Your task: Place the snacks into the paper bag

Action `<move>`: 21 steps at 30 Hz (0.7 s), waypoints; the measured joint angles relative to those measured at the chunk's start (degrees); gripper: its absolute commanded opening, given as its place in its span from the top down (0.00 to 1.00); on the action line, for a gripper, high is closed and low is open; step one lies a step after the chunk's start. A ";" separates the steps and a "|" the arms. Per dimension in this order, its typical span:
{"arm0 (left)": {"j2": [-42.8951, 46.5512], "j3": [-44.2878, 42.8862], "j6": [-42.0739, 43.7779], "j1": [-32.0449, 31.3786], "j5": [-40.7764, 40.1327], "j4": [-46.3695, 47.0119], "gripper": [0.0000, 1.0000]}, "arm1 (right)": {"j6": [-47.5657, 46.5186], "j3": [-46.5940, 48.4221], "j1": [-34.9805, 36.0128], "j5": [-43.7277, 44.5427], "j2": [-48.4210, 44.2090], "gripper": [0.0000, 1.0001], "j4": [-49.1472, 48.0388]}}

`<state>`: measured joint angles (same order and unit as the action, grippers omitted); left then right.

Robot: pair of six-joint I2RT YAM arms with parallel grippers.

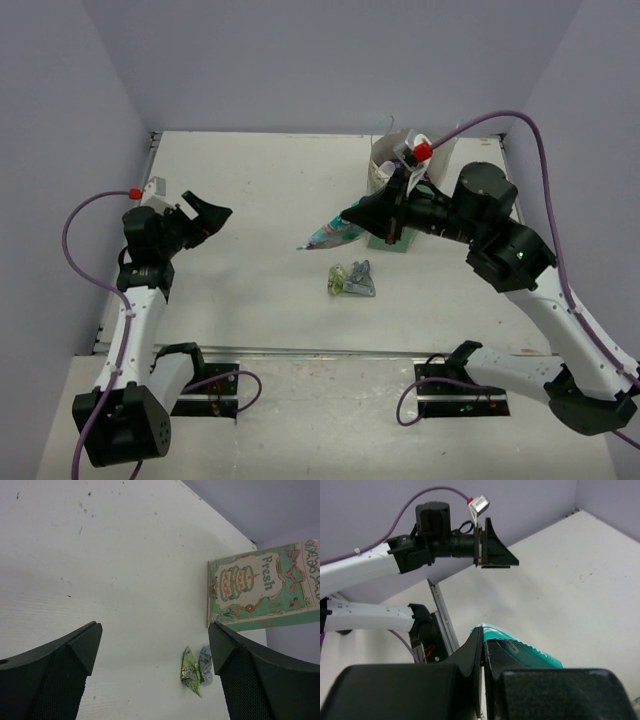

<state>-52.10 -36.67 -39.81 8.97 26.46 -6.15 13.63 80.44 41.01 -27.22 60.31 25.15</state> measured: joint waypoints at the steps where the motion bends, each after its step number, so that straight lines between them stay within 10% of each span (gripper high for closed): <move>1: 0.02 -0.24 0.00 -0.04 0.02 -0.02 0.07 | -0.02 1.05 -0.44 0.22 -0.15 1.00 0.11; 21: 1.11 -4.26 0.24 -0.87 0.42 -2.21 0.07 | 3.19 19.30 -20.70 -2.23 6.01 1.00 2.19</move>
<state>-50.98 -40.93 -39.57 8.10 26.87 -8.36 16.82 99.74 20.32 -29.45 66.32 27.33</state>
